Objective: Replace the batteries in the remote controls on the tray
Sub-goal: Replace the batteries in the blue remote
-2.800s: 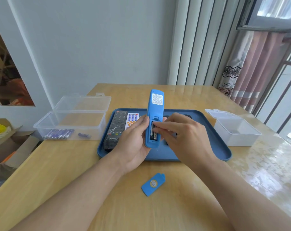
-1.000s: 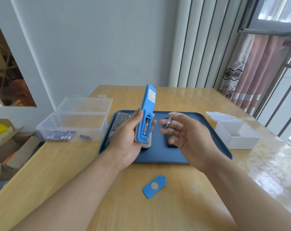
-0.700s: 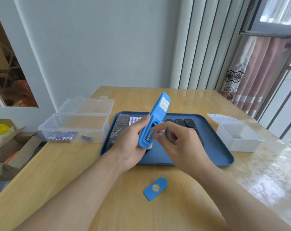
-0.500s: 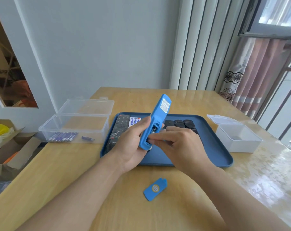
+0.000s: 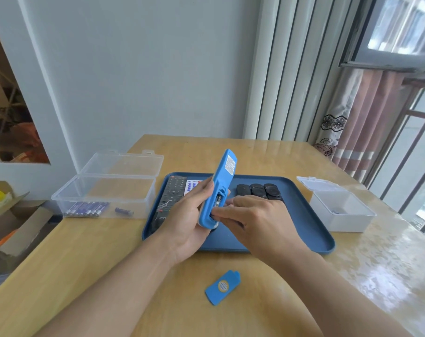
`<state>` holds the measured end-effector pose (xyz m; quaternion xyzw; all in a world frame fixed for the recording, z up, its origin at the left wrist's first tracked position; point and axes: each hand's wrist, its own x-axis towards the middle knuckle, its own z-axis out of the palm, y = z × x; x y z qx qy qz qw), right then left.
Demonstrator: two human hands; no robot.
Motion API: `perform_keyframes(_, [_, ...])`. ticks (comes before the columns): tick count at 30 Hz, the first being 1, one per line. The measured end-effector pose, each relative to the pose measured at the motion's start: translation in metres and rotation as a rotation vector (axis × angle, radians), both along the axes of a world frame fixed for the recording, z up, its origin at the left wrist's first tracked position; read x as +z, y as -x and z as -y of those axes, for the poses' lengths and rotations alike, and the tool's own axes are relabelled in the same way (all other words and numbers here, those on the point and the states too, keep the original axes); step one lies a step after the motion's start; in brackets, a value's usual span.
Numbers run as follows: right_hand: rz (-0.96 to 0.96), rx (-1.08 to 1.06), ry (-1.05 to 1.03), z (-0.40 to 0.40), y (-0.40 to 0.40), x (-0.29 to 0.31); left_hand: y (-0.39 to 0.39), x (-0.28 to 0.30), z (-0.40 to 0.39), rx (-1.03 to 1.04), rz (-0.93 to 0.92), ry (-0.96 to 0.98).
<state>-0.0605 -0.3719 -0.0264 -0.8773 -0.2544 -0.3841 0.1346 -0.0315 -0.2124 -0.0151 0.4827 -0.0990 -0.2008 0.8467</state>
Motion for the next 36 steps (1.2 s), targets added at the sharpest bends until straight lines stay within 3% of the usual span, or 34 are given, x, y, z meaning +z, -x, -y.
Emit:
perform_keyframes(15, [0.303,-0.063,0.088,-0.015,0.004,-0.001,0.001,0.008,-0.002,0.018,-0.131,0.161])
perform_keyframes(28, [0.043,0.149,0.018,0.007,-0.006,-0.001,-0.003,0.006,-0.007,-0.129,-0.128,-0.031])
perform_keyframes(32, [-0.035,0.243,-0.260,0.002,0.001,0.003,-0.004,0.003,-0.006,-0.134,-0.126,-0.022])
perform_keyframes(36, [-0.321,0.229,-0.965,-0.001,0.007,0.020,-0.006,0.003,-0.004,-0.061,-0.156,0.032])
